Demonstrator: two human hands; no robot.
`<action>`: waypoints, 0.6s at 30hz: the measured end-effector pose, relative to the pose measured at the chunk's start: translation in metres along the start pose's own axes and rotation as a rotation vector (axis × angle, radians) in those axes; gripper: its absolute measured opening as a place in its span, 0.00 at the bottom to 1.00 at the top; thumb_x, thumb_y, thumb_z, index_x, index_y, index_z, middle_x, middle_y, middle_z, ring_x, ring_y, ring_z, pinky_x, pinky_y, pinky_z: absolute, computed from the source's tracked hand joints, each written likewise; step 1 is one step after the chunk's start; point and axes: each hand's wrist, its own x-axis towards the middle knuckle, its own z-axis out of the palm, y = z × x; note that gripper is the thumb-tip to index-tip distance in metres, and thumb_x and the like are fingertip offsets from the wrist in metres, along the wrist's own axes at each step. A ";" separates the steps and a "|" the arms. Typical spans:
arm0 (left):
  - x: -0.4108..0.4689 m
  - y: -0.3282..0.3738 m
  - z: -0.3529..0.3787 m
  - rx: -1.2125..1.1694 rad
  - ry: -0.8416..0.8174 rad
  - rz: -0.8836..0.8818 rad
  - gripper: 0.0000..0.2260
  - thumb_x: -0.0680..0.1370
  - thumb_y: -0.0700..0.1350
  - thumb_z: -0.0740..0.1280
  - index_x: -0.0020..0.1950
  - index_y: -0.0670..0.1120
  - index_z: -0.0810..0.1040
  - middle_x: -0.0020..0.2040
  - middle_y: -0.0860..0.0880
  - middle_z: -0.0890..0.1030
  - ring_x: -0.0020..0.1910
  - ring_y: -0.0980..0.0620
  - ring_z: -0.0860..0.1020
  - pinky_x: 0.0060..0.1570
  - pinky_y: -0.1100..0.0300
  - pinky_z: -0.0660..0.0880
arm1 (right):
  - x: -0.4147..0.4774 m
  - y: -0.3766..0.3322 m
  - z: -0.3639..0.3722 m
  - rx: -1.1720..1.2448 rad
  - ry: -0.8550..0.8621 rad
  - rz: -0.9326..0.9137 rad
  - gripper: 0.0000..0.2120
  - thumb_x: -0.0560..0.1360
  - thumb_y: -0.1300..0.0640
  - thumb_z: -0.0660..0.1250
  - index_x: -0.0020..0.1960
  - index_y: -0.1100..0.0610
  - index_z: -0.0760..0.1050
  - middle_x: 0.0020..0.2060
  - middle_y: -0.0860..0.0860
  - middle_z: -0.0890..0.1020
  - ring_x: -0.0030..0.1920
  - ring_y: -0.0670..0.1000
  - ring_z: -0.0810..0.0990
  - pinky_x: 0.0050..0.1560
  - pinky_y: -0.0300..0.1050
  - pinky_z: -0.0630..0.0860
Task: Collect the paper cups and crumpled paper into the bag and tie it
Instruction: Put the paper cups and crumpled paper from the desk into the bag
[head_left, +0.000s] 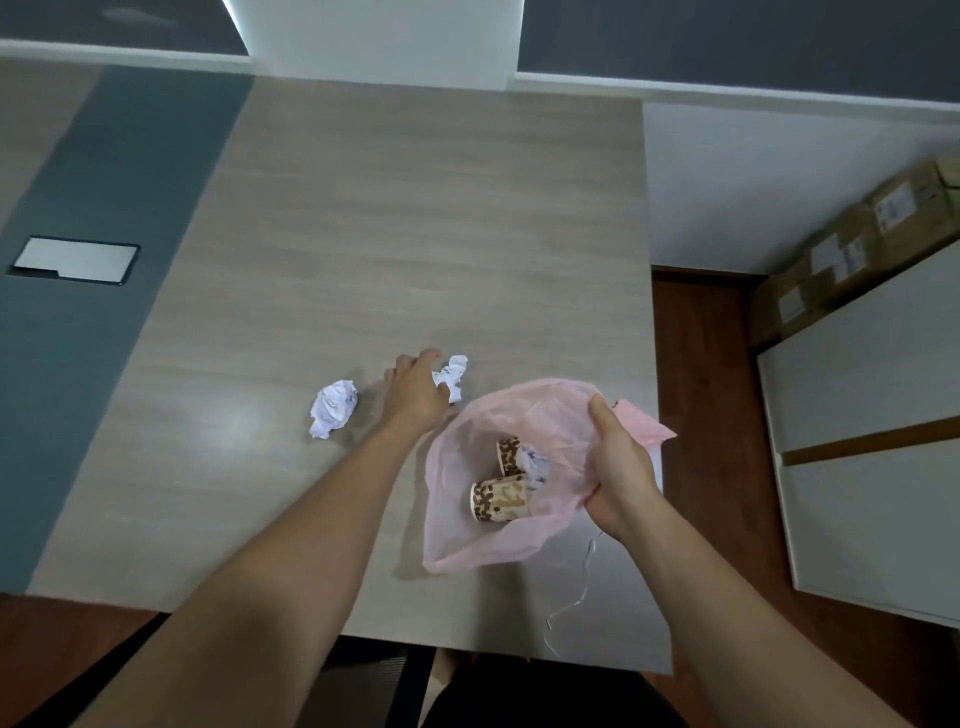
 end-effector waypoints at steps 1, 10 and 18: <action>0.009 -0.005 0.007 0.054 -0.026 0.039 0.24 0.80 0.42 0.67 0.76 0.52 0.74 0.70 0.41 0.73 0.69 0.36 0.71 0.69 0.51 0.65 | 0.002 -0.001 -0.001 -0.004 -0.003 0.002 0.21 0.83 0.38 0.69 0.65 0.53 0.83 0.55 0.54 0.91 0.57 0.61 0.89 0.58 0.62 0.84; 0.005 -0.041 0.039 -0.132 0.062 0.048 0.24 0.72 0.47 0.65 0.67 0.43 0.81 0.54 0.39 0.82 0.55 0.39 0.77 0.47 0.56 0.63 | 0.007 -0.007 -0.008 -0.066 -0.033 -0.012 0.21 0.85 0.39 0.67 0.64 0.54 0.85 0.55 0.55 0.91 0.57 0.60 0.90 0.66 0.66 0.82; -0.053 -0.044 0.003 -1.246 -0.152 -0.232 0.19 0.83 0.39 0.73 0.74 0.41 0.77 0.68 0.39 0.84 0.63 0.44 0.85 0.67 0.52 0.81 | -0.003 -0.004 0.008 -0.035 -0.004 -0.017 0.25 0.80 0.34 0.71 0.65 0.53 0.85 0.59 0.56 0.90 0.59 0.62 0.89 0.66 0.68 0.81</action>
